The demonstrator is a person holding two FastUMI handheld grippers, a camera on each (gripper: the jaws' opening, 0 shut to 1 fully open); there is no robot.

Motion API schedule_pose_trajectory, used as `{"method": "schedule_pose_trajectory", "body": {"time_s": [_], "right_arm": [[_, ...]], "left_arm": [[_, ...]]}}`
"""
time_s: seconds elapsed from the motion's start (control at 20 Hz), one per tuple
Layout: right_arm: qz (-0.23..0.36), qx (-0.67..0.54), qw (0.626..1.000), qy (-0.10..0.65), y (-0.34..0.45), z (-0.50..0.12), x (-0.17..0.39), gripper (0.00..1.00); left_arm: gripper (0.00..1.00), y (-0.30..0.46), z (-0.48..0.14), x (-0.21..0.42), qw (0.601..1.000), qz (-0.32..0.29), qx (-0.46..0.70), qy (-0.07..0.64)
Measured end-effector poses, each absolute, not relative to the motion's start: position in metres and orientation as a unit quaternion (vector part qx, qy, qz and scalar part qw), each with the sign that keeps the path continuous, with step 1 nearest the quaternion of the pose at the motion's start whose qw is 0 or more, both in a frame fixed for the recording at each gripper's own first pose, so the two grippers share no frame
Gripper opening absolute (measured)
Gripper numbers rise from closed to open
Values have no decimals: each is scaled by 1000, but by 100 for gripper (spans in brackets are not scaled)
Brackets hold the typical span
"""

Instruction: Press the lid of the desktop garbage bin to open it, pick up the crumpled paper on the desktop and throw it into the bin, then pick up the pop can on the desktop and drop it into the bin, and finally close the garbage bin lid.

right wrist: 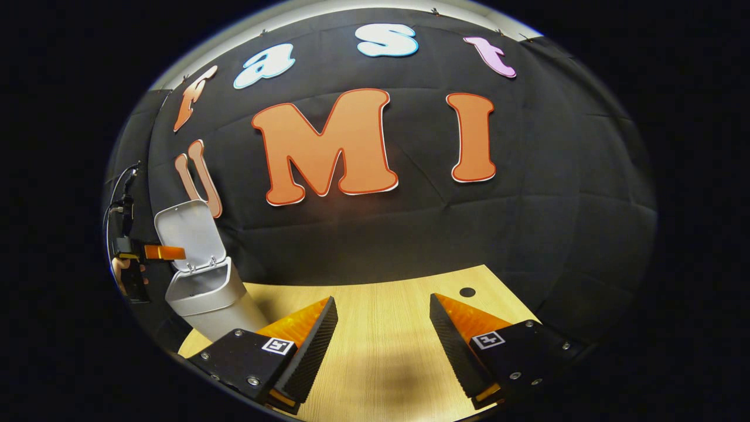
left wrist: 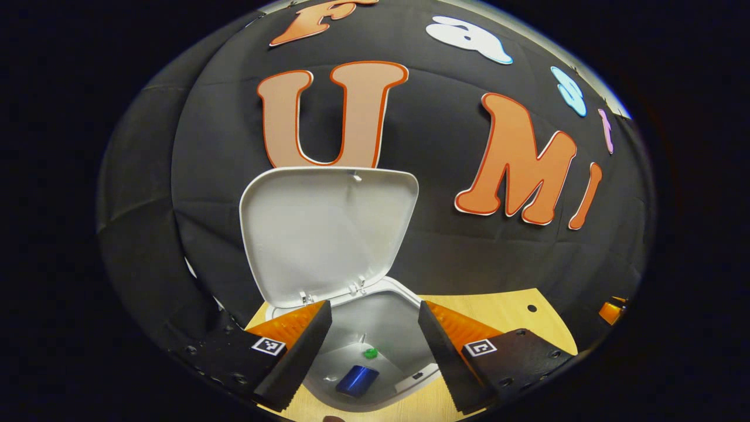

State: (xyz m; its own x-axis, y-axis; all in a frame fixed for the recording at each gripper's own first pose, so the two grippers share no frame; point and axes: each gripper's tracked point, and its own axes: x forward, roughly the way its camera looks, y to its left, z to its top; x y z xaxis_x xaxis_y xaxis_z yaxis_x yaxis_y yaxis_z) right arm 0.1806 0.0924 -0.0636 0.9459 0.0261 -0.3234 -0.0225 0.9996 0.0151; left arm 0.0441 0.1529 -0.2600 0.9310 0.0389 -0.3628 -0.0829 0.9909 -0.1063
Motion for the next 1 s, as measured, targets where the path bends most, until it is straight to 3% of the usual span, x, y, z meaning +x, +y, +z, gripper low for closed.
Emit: {"method": "schedule_pose_trajectory", "body": {"time_s": [0.6, 1.0], "right_arm": [[42, 15, 987, 156, 113, -58, 185, 94], [36, 26, 989, 141, 103, -45, 191, 94]], "left_arm": [[94, 162, -144, 41, 993, 36, -24, 110], [94, 184, -64, 85, 995, 44, -20, 86]]}}
